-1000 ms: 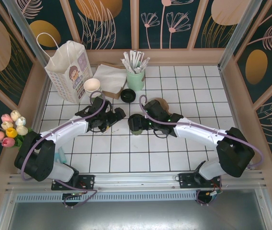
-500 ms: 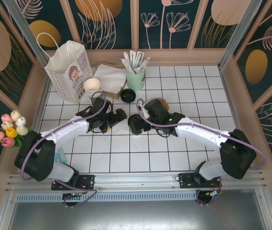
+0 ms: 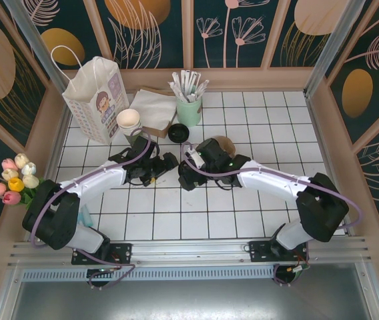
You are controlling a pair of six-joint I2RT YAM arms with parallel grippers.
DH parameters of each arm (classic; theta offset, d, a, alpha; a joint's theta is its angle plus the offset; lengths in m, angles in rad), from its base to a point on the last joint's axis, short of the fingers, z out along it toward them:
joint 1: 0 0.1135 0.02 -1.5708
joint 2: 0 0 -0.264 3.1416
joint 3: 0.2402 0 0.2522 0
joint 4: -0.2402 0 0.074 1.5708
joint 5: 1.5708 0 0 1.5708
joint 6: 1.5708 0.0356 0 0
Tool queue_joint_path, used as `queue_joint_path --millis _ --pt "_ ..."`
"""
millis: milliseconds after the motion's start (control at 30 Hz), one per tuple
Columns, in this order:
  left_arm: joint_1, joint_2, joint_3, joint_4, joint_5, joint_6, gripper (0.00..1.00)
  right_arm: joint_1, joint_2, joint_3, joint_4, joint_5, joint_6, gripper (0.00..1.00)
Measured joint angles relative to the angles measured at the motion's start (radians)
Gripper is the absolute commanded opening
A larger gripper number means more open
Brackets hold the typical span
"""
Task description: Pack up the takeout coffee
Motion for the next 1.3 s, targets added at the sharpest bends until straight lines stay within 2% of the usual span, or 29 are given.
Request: queue_joint_path --millis 800,1133,1300 --pt "-0.008 0.004 0.006 0.000 0.000 -0.003 0.98 -0.001 0.038 0.055 0.003 0.003 -0.006 0.99" --pt "-0.009 0.007 0.019 -0.001 -0.002 -0.003 0.99 -0.001 0.042 0.061 0.001 0.011 0.013 0.83" --pt "-0.009 0.005 0.019 -0.001 -0.022 -0.003 0.98 -0.004 0.042 0.065 0.000 0.012 0.014 0.78"
